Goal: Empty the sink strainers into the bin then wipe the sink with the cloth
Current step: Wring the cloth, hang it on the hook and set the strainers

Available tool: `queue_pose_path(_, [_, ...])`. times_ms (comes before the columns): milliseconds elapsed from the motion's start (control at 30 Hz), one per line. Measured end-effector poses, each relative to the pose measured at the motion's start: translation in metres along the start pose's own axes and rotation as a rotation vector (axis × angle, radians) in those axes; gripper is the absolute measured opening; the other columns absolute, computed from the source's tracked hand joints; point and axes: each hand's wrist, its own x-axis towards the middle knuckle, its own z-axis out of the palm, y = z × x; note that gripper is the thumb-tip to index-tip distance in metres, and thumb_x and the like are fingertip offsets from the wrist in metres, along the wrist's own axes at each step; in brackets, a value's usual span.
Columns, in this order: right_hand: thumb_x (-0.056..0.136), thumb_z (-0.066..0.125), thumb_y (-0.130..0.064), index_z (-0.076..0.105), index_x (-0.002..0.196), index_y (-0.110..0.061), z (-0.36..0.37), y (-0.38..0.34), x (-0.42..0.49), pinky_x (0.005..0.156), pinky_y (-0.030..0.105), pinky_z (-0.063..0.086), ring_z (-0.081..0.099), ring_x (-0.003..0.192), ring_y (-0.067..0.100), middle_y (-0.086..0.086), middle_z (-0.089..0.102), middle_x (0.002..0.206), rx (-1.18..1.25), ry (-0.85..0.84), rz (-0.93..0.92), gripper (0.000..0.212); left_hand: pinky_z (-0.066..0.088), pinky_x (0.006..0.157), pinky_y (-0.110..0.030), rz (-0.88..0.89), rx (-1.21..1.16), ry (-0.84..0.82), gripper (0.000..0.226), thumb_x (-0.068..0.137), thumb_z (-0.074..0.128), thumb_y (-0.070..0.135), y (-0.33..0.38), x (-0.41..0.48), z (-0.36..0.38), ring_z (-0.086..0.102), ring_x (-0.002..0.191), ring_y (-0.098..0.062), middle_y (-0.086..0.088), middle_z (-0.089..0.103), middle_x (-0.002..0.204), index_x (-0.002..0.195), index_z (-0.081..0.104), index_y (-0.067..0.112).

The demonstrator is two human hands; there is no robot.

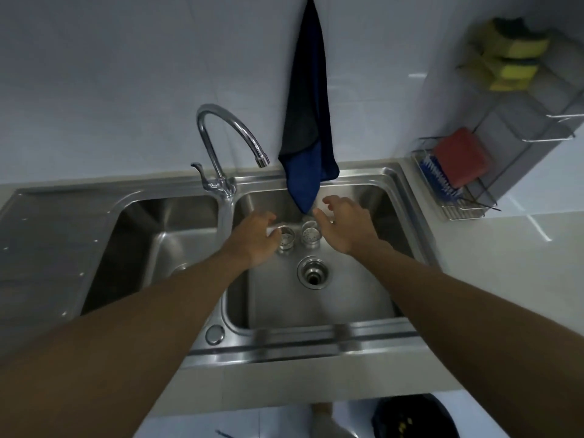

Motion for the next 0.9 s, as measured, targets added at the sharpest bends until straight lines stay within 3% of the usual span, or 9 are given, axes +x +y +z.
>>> queue_pose_path(167, [0.099,0.050,-0.045,0.062,0.123,-0.017,0.044,0.024,0.012,0.094,0.042,0.049,0.064,0.108,0.030,0.007,0.071,0.112,0.042,-0.035,0.052,0.039,0.046,0.100,-0.035,-0.083,-0.058,0.017,0.037,0.098,0.058,0.030,-0.030,0.020,0.042,0.061,0.115,-0.029,-0.013,0.061,0.127,0.126,0.064,0.007])
queue_pose_path(333, [0.099,0.049,-0.045,0.062,0.118,-0.022,0.094,0.048,0.029,0.091,0.038,0.050,0.064,0.104,0.029,0.006,0.072,0.109,0.123,-0.098,0.105,0.032,0.041,0.083,-0.023,-0.177,-0.122,0.006,0.030,0.097,0.058,0.023,-0.060,0.049,0.083,0.064,0.105,-0.025,-0.014,0.066,0.121,0.121,0.067,0.007])
queue_pose_path(433, [0.097,0.051,-0.044,0.059,0.125,-0.023,0.126,0.063,0.048,0.082,0.031,0.046,0.065,0.104,0.030,0.007,0.071,0.111,0.121,-0.170,0.139,0.035,0.040,0.085,-0.022,-0.210,-0.122,0.012,0.029,0.096,0.059,0.021,-0.077,0.071,0.107,0.063,0.108,-0.026,-0.012,0.064,0.125,0.122,0.066,0.009])
queue_pose_path(567, [0.096,0.055,-0.041,0.069,0.112,-0.030,0.169,0.076,0.069,0.077,0.026,0.042,0.065,0.101,0.031,0.009,0.071,0.110,0.150,-0.255,0.168,0.024,0.039,0.081,-0.020,-0.227,-0.100,0.019,0.027,0.095,0.060,0.018,-0.098,0.103,0.133,0.063,0.106,-0.025,-0.016,0.065,0.123,0.119,0.068,0.007])
queue_pose_path(733, [0.099,0.054,-0.028,0.066,0.125,-0.021,0.213,0.075,0.089,0.088,0.029,0.048,0.065,0.108,0.028,0.008,0.072,0.116,0.232,-0.333,0.052,0.030,0.037,0.102,-0.025,-0.204,-0.027,0.001,0.034,0.095,0.058,0.013,-0.123,0.134,0.152,0.055,0.126,-0.033,-0.021,0.059,0.134,0.128,0.065,0.006])
queue_pose_path(800, [0.100,0.053,-0.030,0.063,0.131,-0.018,0.229,0.073,0.097,0.095,0.035,0.051,0.064,0.111,0.030,0.010,0.070,0.120,0.207,-0.367,0.006,0.035,0.033,0.103,-0.024,-0.184,-0.014,0.007,0.032,0.094,0.057,0.009,-0.132,0.145,0.159,0.054,0.126,-0.035,-0.022,0.061,0.132,0.125,0.066,0.003])
queue_pose_path(900, [0.101,0.050,-0.037,0.061,0.133,-0.016,0.246,0.072,0.103,0.097,0.041,0.050,0.064,0.111,0.033,0.013,0.070,0.121,0.171,-0.387,0.018,0.040,0.024,0.120,-0.032,-0.208,0.013,-0.075,0.035,0.098,0.052,0.012,-0.139,0.160,0.172,0.043,0.138,-0.032,-0.016,0.053,0.141,0.132,0.060,0.010])
